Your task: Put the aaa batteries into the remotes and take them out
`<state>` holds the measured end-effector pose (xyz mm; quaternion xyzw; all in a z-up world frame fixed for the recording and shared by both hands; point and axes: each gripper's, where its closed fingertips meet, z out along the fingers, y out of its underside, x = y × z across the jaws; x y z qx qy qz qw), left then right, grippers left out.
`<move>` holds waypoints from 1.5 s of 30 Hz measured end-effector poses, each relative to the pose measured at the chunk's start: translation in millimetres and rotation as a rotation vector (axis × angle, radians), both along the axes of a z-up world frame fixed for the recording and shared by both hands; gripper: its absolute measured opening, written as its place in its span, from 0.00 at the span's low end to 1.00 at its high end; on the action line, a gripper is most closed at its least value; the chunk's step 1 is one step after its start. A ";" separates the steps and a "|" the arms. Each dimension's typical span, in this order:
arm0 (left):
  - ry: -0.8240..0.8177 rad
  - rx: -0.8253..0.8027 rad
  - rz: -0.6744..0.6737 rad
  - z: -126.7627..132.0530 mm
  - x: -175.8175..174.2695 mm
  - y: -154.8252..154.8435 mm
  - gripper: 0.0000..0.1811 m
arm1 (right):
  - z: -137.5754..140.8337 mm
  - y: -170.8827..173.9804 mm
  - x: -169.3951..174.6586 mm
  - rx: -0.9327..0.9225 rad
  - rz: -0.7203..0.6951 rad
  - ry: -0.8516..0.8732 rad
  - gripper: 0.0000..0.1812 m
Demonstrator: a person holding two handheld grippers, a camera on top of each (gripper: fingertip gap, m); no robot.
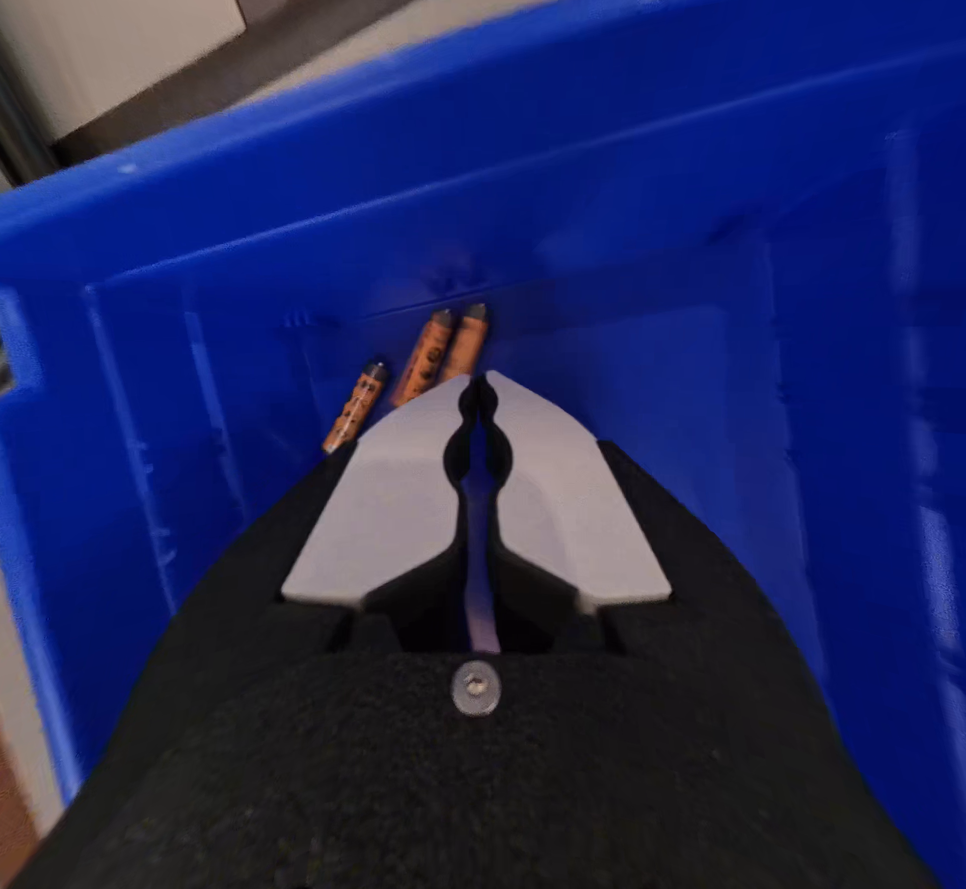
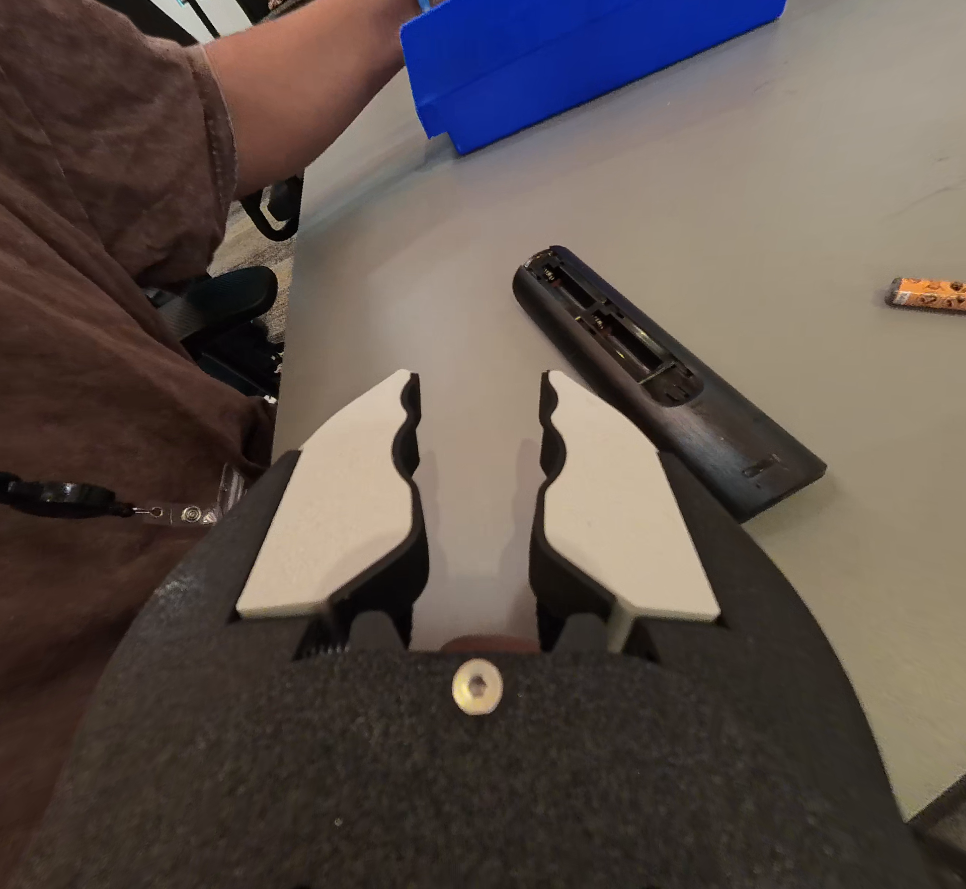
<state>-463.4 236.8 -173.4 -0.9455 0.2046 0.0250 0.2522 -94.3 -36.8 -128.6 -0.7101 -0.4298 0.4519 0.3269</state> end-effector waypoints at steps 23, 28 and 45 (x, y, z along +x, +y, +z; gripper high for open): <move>0.045 -0.097 -0.038 -16.8 -4.0 15.3 0.10 | -9.3 0.1 1.7 -0.018 0.000 -0.037 0.24; 0.115 -0.068 -0.071 -5.1 -6.1 17.7 0.13 | -7.8 0.5 3.0 -0.018 0.000 -0.031 0.24; 0.028 -0.222 -0.132 -14.2 -5.1 4.5 0.06 | -8.8 -1.8 1.8 -0.021 0.013 -0.037 0.24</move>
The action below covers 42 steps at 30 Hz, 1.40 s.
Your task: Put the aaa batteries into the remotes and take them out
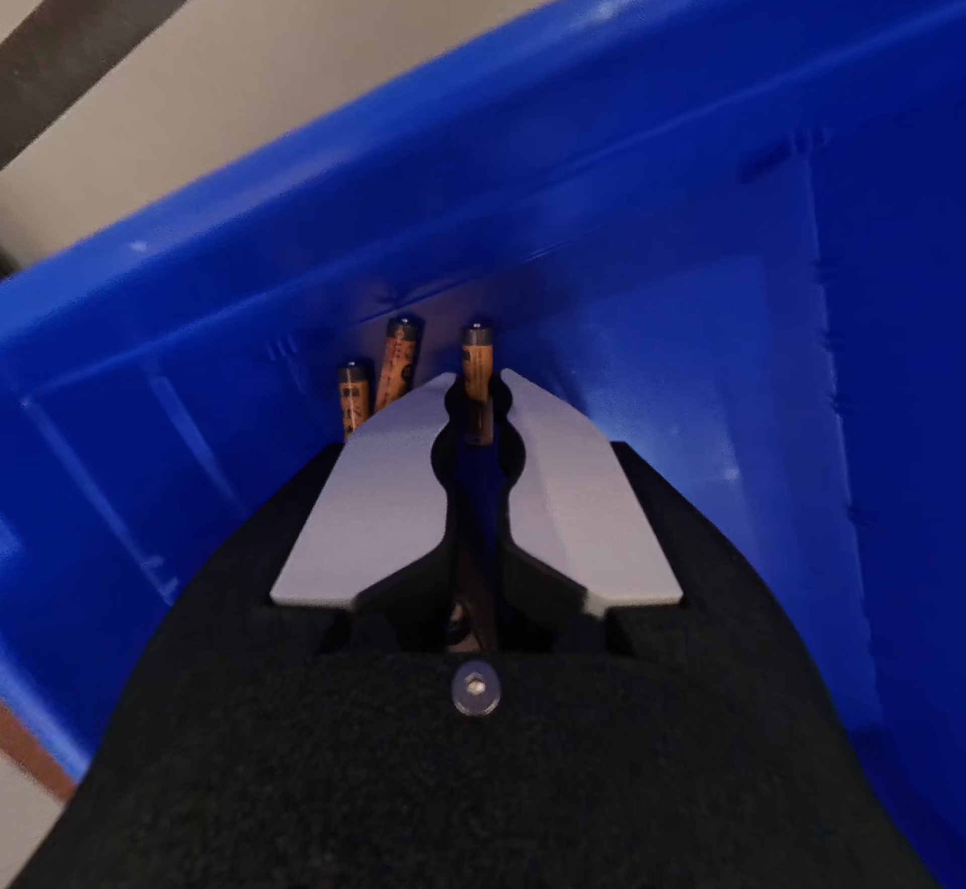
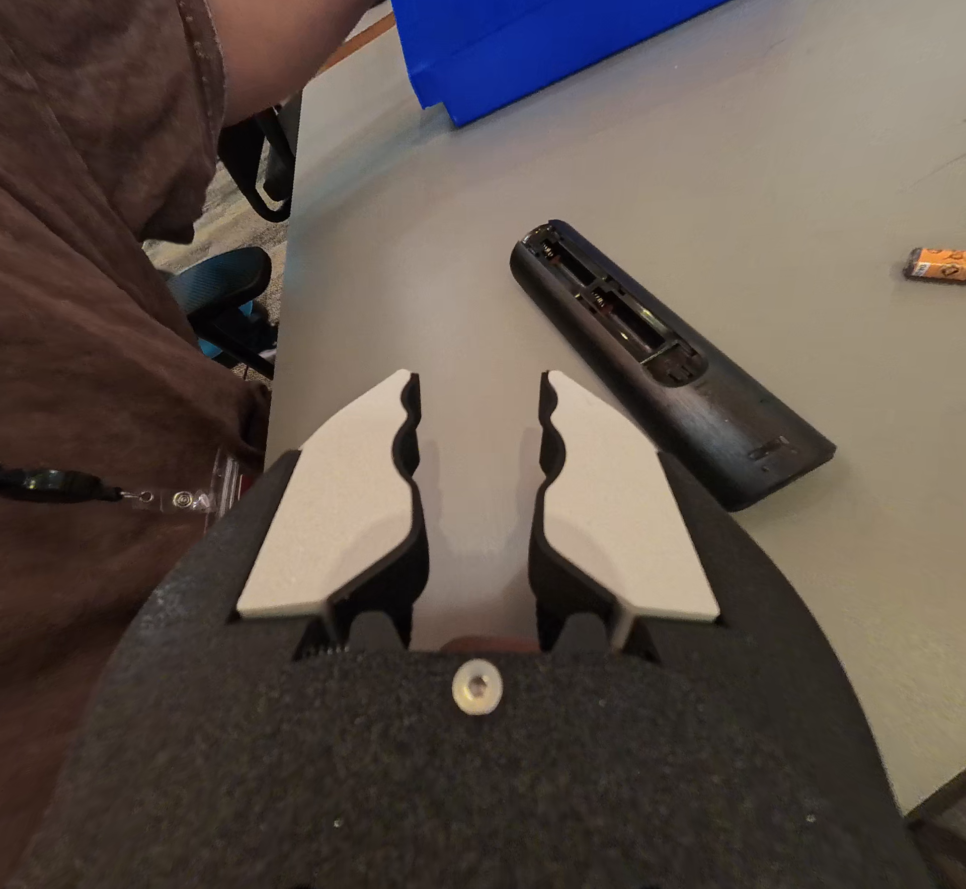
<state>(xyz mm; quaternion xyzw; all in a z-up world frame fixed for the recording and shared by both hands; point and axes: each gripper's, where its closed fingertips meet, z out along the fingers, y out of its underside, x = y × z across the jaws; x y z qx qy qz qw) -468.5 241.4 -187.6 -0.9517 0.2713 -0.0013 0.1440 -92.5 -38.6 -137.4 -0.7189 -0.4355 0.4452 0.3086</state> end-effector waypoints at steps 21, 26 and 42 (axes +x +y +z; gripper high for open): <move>-1.457 0.207 -0.409 157.2 357.0 -170.0 0.06 | 55.9 83.3 -24.0 -0.178 -0.179 0.376 0.20; -1.552 0.158 -0.420 138.3 378.8 -175.5 0.06 | 70.7 88.0 -10.3 -0.168 -0.191 0.459 0.17; -1.313 0.025 -0.474 107.6 369.6 -196.3 0.31 | 60.0 94.9 12.7 -0.044 -0.281 0.299 0.06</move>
